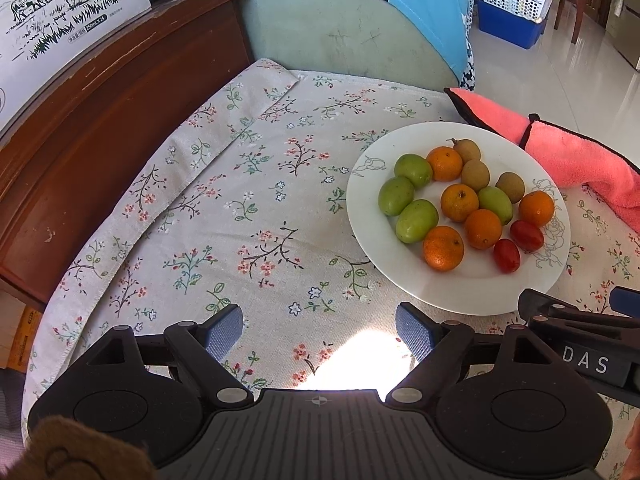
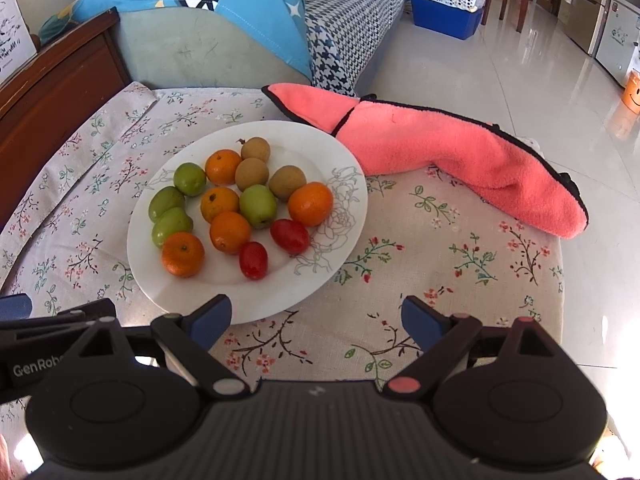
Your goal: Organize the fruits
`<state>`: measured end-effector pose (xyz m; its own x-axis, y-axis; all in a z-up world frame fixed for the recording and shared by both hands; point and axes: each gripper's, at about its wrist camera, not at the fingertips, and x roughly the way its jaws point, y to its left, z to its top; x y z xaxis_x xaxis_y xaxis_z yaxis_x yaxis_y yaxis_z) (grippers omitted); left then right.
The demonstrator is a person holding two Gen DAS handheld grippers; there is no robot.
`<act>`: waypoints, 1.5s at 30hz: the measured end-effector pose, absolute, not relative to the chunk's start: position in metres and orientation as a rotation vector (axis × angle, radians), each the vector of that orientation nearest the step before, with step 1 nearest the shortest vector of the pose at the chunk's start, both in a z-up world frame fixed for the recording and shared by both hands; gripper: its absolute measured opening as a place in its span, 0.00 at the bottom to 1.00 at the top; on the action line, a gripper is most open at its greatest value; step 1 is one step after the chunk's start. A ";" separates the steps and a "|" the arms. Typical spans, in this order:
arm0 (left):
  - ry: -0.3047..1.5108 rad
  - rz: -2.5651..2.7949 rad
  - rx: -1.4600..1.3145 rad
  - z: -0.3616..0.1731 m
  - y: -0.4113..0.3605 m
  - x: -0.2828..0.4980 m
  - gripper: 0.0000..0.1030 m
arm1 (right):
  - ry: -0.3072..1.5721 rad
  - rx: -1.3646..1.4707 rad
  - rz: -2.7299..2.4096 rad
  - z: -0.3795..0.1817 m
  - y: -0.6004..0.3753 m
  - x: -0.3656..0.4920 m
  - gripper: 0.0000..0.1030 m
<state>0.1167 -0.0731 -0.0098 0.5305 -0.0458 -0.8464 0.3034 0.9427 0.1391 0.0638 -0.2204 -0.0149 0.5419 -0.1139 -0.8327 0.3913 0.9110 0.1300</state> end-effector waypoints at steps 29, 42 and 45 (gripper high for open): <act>1.001 -0.220 0.341 -0.025 -0.032 0.081 0.83 | 0.886 0.236 -0.305 -0.050 -0.167 0.001 0.98; 0.983 -0.198 0.313 -0.020 -0.009 0.081 0.83 | 0.658 0.168 -0.334 -0.066 -0.136 -0.025 0.99; 0.980 -0.192 0.302 -0.019 -0.005 0.082 0.83 | 0.642 0.151 -0.318 -0.067 -0.132 -0.020 0.99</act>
<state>0.0821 -0.0055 -0.0187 0.5447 -0.0235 -0.8383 0.2938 0.9416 0.1645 -0.0199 -0.1321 -0.0672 0.7549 -0.2439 -0.6088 0.3365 0.9408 0.0403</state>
